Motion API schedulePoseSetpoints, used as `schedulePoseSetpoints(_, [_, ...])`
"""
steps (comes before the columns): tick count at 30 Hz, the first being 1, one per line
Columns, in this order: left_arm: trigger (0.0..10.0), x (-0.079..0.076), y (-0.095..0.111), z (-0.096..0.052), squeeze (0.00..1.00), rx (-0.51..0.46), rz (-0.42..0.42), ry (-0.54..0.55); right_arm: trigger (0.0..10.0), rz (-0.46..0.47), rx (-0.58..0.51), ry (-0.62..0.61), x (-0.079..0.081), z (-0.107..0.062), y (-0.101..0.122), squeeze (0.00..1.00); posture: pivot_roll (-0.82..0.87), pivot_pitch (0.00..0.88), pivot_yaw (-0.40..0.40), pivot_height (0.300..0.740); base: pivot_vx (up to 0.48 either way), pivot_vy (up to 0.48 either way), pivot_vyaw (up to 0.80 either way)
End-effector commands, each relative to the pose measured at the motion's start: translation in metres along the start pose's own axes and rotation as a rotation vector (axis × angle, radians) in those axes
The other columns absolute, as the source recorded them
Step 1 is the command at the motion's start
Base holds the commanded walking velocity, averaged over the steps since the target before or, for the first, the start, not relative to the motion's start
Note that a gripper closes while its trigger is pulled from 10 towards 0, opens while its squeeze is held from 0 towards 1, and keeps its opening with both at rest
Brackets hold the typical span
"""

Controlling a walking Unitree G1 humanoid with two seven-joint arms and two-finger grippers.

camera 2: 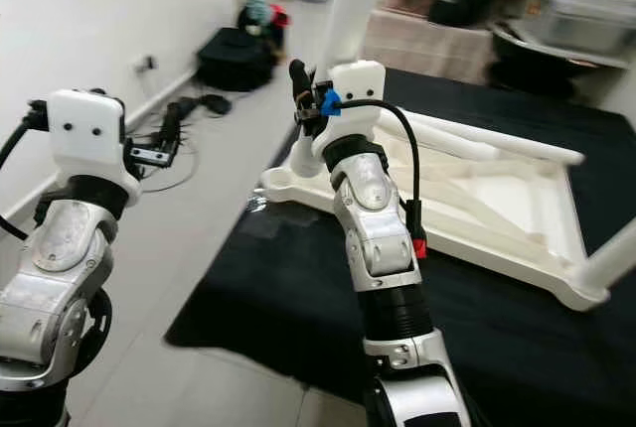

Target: Building children table

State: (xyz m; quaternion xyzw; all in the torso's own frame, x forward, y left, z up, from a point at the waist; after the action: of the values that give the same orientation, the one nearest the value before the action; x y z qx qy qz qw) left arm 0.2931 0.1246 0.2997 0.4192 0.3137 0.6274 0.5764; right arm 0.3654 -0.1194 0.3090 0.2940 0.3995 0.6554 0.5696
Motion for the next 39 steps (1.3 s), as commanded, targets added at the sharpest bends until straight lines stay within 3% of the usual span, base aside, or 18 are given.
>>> schedulePoseSetpoints(1, [10.0, 0.007, -0.003, -0.002, 0.00, 0.010, 0.025, 0.026, 10.0, 0.026, -0.035, 0.018, 0.006, 0.006, 0.009, 0.00, 0.06, 0.156, -0.103, 0.740, 0.394, 0.000, 0.00])
schedulePoseSetpoints(7, [10.0, 0.009, -0.002, -0.001, 0.00, 0.007, 0.019, 0.040, 10.0, 0.032, -0.044, 0.024, 0.007, 0.009, 0.012, 0.00, 0.06, 0.156, -0.104, 0.740, 0.377, 0.000, 0.00])
schedulePoseSetpoints(13, [10.0, 0.013, -0.001, 0.000, 0.00, 0.004, 0.031, 0.055, 10.0, 0.071, -0.065, 0.073, 0.010, 0.018, 0.018, 0.00, 0.07, 0.151, -0.102, 0.740, 0.000, 0.000, 0.00])
schedulePoseSetpoints(15, [10.0, 0.014, 0.000, 0.000, 0.00, 0.002, 0.024, 0.050, 10.0, 0.151, -0.056, 0.150, 0.010, 0.034, 0.025, 0.00, 0.07, 0.146, -0.105, 0.740, 0.000, 0.000, 0.00])
schedulePoseSetpoints(21, [10.0, 0.015, 0.000, -0.001, 0.00, 0.004, 0.026, 0.053, 10.0, 0.212, 0.046, 0.212, 0.005, 0.049, 0.020, 0.00, 0.07, 0.144, -0.105, 0.740, 0.000, 0.000, 0.00])
schedulePoseSetpoints(24, [10.0, 0.013, -0.001, -0.003, 0.00, 0.010, 0.013, 0.041, 10.0, 0.214, 0.185, 0.437, 0.016, 0.053, 0.004, 0.00, 0.07, 0.147, -0.105, 0.740, 0.000, 0.000, 0.00])
schedulePoseSetpoints(26, [10.0, 0.012, -0.001, -0.003, 0.00, 0.011, 0.011, 0.038, 10.0, 0.215, 0.207, 0.482, 0.018, 0.053, 0.001, 0.00, 0.07, 0.150, -0.107, 0.740, 0.000, 0.000, 0.00])
schedulePoseSetpoints(29, [10.0, 0.009, 0.000, -0.005, 0.00, 0.012, -0.002, 0.027, 10.0, 0.229, 0.244, 0.657, 0.026, 0.050, -0.004, 0.00, 0.08, 0.155, -0.114, 0.740, 0.000, 0.000, 0.00])
schedulePoseSetpoints(31, [10.0, 0.007, -0.001, -0.007, 0.00, 0.021, -0.001, 0.015, 10.0, 0.224, 0.217, 0.752, 0.030, 0.049, -0.001, 0.00, 0.08, 0.160, -0.119, 0.740, 0.000, 0.000, 0.00])
schedulePoseSetpoints(35, [10.0, 0.002, -0.004, -0.011, 0.00, 0.038, -0.015, -0.001, 10.0, 0.260, 0.175, 0.787, 0.031, 0.053, 0.006, 0.00, 0.09, 0.165, -0.127, 0.740, 0.000, 0.000, 0.00])
schedulePoseSetpoints(39, [10.0, -0.009, -0.012, -0.023, 0.00, 0.087, -0.049, -0.040, 10.0, 0.325, 0.111, 0.898, 0.038, 0.055, 0.018, 0.00, 0.09, 0.180, -0.131, 0.740, 0.000, 0.000, 0.00])
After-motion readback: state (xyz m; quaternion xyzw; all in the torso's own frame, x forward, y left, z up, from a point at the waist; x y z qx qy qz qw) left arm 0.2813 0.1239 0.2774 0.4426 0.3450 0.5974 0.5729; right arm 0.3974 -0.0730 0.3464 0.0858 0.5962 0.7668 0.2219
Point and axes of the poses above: a point about 5 cm out from each wrist's last joint towards the gripper, its own z axis pointing out of the wrist towards the gripper, its own y axis along the axis of the wrist's last joint, x = y × z, the point moved 2 cm from there along z, pointing out of the wrist towards the gripper, and after that the axes turned 1 degree about -z, right-handed, at the moved point
